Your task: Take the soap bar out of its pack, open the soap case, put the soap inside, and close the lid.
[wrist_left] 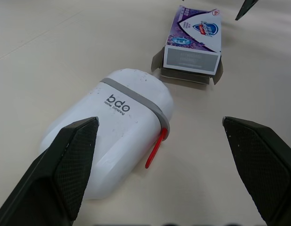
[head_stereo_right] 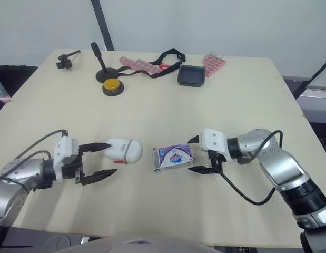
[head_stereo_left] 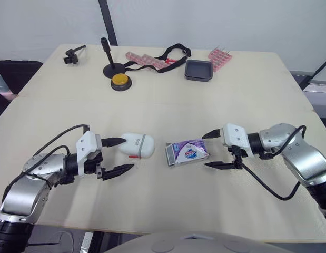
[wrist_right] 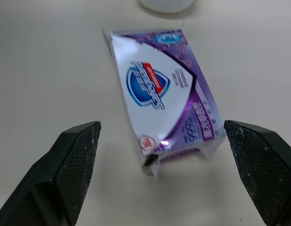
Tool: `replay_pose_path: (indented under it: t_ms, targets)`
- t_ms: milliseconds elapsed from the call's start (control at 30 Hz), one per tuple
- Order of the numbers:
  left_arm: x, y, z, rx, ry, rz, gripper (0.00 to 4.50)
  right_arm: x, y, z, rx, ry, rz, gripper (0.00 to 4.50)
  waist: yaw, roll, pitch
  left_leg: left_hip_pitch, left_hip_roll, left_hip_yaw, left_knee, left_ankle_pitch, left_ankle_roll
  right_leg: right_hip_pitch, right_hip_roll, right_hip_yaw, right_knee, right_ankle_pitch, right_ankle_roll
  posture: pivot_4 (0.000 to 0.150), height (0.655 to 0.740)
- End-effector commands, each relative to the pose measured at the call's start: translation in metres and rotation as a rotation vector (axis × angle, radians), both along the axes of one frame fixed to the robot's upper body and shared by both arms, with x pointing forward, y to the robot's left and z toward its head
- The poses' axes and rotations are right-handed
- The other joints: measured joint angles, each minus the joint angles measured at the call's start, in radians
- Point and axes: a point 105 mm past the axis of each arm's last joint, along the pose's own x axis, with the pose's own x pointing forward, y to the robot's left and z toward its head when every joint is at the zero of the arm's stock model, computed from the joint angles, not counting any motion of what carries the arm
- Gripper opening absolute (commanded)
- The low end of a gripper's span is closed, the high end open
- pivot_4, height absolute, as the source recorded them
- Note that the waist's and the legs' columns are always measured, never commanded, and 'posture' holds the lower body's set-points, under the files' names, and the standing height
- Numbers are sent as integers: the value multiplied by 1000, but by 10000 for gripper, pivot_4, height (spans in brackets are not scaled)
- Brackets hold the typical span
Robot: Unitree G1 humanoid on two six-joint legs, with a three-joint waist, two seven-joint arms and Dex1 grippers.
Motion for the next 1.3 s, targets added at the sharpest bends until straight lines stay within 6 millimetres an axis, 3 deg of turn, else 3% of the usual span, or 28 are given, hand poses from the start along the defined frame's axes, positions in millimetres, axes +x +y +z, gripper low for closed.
replay_pose_path:
  t_ms: [33, 500, 800, 1033, 1300]
  targets:
    - [-1, -3, 7, 0, -46, -9, 44826, 7, 5, 5, 4, -42, 28, 45000, 0, 0, 0, 0, 0, 0, 0, 0, 0, 0, 0, 0, 0, 0, 0, 1500, 7395]
    - [-1, -5, 1, -6, -61, 35, 44826, 19, 25, -12, -61, 10, 85, 45000, -4, 0, 0, -1, 0, 0, 4, 0, 0, -1, 0, 1, 4, 0, 0, 1500, 7395]
    - [-3, -11, -3, -14, -69, 43, 44826, 30, 27, -19, -101, 30, 97, 45000, -2, 0, 0, -1, 0, 0, 5, 0, 0, -3, 0, 0, 5, 0, 0, 1500, 7395]
    - [-3, -12, -3, -15, -82, 58, 45000, 21, 23, -23, -128, 56, 148, 23615, -3, 0, 0, -1, 0, 0, 5, 0, 0, -3, 0, 1, 5, 0, 0, 1500, 7395]
    - [-3, -11, -5, 1, -84, 63, 45000, 19, 18, -23, -135, 45, 139, 23615, -2, 0, 0, -1, 0, 0, 5, 0, 0, -3, 0, 0, 5, 0, 0, 1500, 7395]
